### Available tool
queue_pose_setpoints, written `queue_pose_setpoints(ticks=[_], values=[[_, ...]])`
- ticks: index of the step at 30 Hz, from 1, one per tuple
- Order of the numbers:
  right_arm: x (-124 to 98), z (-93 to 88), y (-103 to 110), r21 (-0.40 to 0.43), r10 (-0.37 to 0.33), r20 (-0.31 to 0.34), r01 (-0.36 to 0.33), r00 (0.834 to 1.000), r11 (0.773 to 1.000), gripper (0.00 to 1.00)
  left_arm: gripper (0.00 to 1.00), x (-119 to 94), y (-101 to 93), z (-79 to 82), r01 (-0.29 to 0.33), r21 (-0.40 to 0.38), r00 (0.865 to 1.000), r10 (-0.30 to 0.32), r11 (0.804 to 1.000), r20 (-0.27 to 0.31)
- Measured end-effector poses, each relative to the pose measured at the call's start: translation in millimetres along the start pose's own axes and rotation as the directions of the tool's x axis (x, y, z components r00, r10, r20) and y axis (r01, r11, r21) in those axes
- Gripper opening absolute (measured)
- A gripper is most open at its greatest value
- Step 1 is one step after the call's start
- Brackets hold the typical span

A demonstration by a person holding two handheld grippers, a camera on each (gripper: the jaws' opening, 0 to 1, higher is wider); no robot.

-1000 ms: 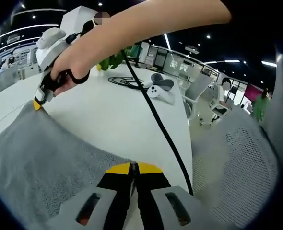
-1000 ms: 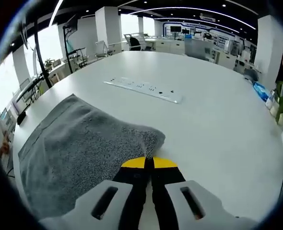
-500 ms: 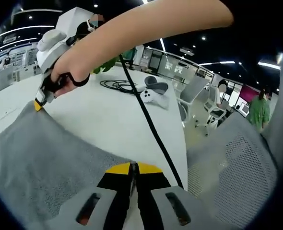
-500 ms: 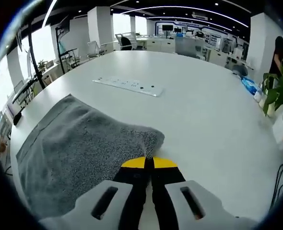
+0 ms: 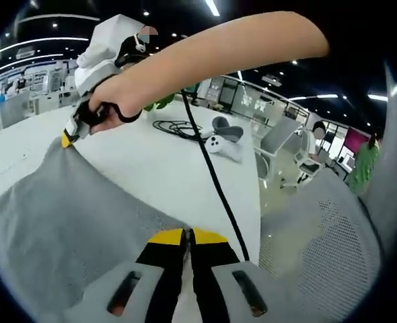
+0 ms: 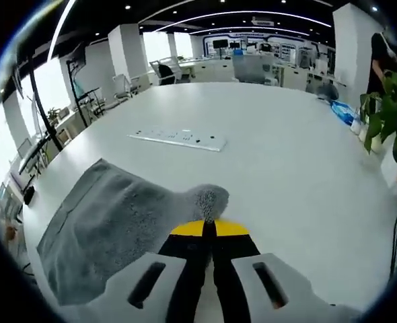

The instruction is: Fold the towel on the table until its edges align and the towel forms a compact rectangular stack.

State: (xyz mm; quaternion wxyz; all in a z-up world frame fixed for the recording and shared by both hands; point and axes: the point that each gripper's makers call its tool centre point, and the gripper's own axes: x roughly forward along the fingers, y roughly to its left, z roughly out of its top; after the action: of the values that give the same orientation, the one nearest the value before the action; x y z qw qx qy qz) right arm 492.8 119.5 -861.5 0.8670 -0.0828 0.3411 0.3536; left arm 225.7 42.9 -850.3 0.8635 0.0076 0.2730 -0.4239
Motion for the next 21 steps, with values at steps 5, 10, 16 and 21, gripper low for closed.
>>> queue_pose_setpoints(ticks=[5,10,16,21], values=[[-4,13.7,13,-0.012,0.015,0.020,-0.015,1.000,1.000,0.00,0.03,-14,1.2,6.2,-0.026,-0.014,0.999,0.027,1.000,0.033],[-6,29.1,28,-0.026,0.029,0.044,-0.027,0.999,0.999,0.00,0.03,-34,7.3,12.1,-0.066,-0.038,0.995,0.069,0.997,0.071],[-8,46.2,49,-0.034,0.050,0.074,-0.048,0.996,0.998,0.00,0.03,-56,11.9,12.8,-0.099,-0.062,0.989,0.105,0.993,0.100],[-8,55.7,67,-0.049,0.066,0.090,-0.062,0.994,0.997,0.00,0.03,-79,19.6,8.6,-0.140,-0.097,0.981,0.152,0.985,0.122]])
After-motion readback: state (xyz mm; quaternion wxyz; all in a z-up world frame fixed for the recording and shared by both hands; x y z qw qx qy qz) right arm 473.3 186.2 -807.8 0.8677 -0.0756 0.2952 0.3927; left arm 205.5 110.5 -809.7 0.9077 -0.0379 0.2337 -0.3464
